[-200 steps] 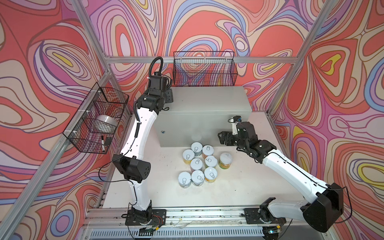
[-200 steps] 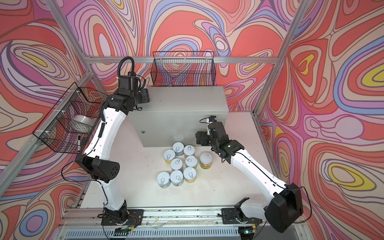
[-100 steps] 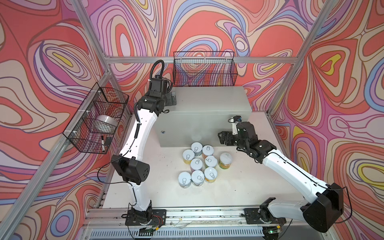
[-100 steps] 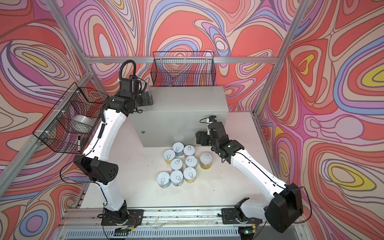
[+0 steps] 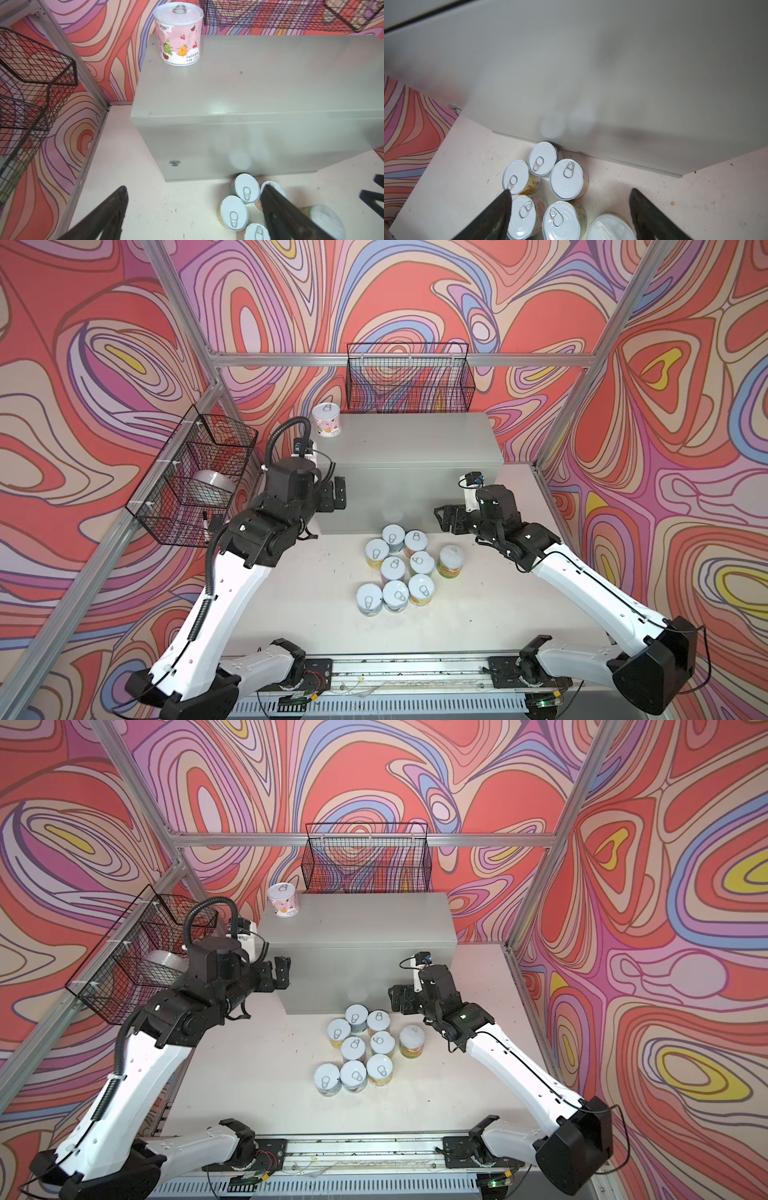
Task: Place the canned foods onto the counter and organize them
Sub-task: 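Bring the left gripper back down toward the remaining cans, then lower the left gripper around the white-lidded can nearest the robot and close it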
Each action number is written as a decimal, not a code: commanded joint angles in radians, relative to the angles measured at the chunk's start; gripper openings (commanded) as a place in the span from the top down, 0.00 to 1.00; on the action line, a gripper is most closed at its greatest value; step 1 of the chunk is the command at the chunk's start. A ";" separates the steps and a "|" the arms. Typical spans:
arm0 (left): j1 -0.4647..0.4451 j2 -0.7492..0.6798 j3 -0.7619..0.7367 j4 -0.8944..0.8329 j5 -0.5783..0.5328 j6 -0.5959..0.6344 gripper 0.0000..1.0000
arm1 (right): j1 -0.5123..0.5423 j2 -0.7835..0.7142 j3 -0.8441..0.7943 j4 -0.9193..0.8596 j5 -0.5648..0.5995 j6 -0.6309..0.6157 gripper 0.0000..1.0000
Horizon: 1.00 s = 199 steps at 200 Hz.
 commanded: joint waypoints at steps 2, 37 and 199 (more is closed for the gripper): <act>-0.045 -0.080 -0.132 -0.051 -0.015 -0.073 0.00 | 0.039 -0.003 0.026 -0.053 0.015 -0.025 0.09; -0.107 -0.231 -0.354 0.007 -0.009 -0.124 0.00 | 0.139 -0.006 0.004 -0.074 0.105 -0.002 0.09; -0.778 -0.334 -0.806 0.120 -0.359 -0.397 0.00 | 0.278 0.013 -0.125 -0.050 0.205 0.102 0.07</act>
